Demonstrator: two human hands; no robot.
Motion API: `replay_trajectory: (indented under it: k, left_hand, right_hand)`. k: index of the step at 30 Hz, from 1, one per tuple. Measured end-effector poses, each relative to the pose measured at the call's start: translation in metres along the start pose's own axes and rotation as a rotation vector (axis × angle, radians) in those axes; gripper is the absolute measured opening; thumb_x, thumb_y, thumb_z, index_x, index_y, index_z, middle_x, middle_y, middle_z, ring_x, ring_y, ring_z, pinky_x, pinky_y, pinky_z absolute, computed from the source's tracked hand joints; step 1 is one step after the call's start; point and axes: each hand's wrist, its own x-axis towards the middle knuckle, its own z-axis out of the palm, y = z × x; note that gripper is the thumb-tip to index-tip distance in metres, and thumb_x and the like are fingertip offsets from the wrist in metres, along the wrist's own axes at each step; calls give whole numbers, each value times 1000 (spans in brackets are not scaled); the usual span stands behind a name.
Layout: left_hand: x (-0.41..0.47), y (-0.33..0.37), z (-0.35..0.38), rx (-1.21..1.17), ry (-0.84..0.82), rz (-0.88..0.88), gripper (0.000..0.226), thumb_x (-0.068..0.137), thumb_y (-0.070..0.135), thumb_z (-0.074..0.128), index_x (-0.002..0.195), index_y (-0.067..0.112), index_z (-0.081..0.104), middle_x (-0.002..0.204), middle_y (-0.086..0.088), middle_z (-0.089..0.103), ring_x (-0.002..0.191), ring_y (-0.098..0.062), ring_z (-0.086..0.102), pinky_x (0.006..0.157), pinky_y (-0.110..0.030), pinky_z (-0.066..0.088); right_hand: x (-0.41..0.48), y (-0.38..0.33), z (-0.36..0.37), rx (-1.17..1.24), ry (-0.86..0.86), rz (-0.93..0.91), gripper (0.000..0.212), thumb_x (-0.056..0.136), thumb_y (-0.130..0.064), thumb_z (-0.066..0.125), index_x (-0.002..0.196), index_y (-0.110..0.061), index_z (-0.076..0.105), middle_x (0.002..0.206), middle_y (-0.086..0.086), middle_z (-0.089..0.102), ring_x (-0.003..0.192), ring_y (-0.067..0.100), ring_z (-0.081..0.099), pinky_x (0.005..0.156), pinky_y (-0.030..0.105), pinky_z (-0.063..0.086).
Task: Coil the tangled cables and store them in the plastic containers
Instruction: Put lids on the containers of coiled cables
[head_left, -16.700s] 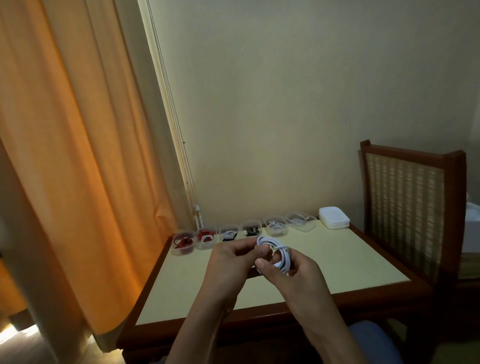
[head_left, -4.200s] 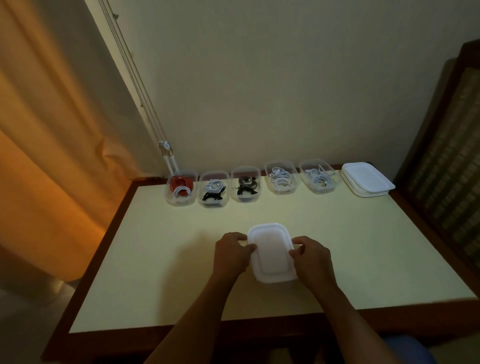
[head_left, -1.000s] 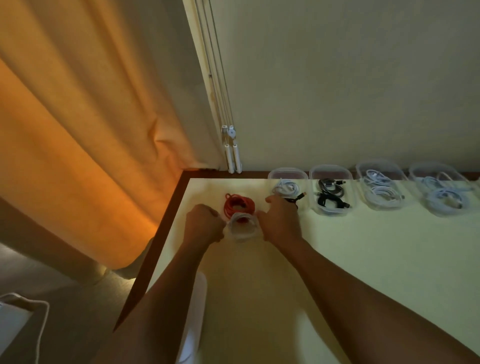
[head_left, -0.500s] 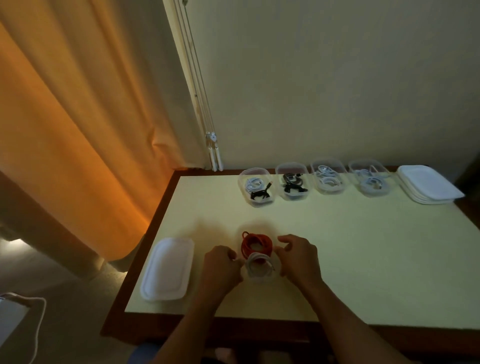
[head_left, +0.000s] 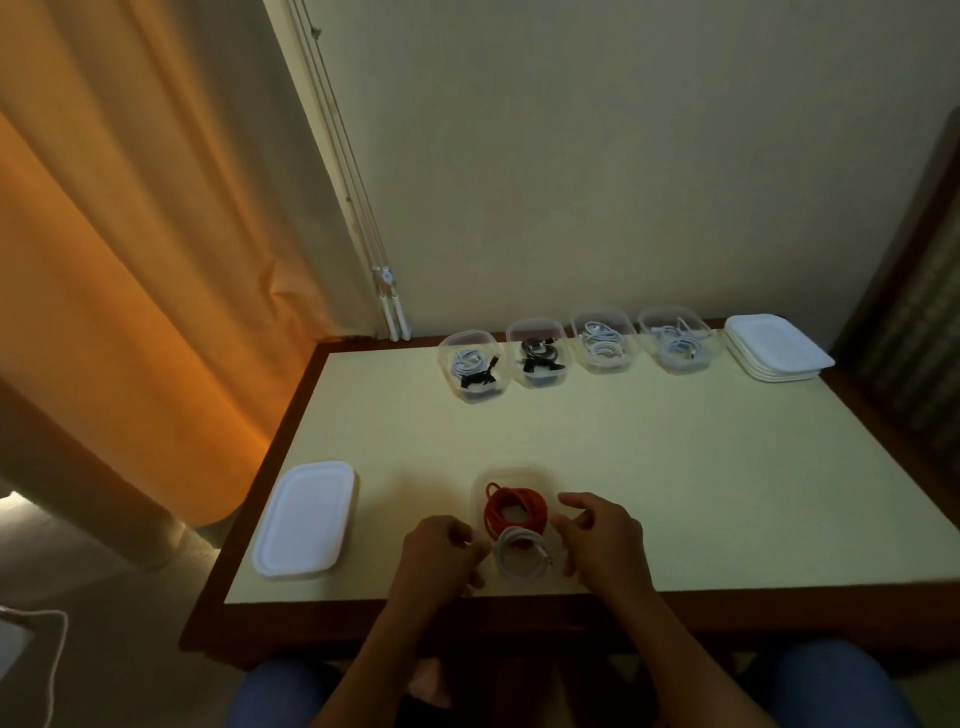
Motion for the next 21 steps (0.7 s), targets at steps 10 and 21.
replay_trajectory:
  k: [10,21]
  left_hand:
    - [21,3,11,89,117,45,13,100,36,61,99,25,66,71,3,71,47,-6,64,56,-31,59]
    - [33,14,27,28,100,16,17,103,29,60,102,14,67,80,-3,70,43,-17,65,39,-16,44]
  right_hand:
    - [-3,21,-31,-122,-94,-91,39,94,-41,68,131,-30,64,79,-6,69,66,4,66,74,30,59]
    - [134,74,-180,-436,238,52,44,95,-31,65,137,-16,60,103,13,73,107,34,65,91,38,52]
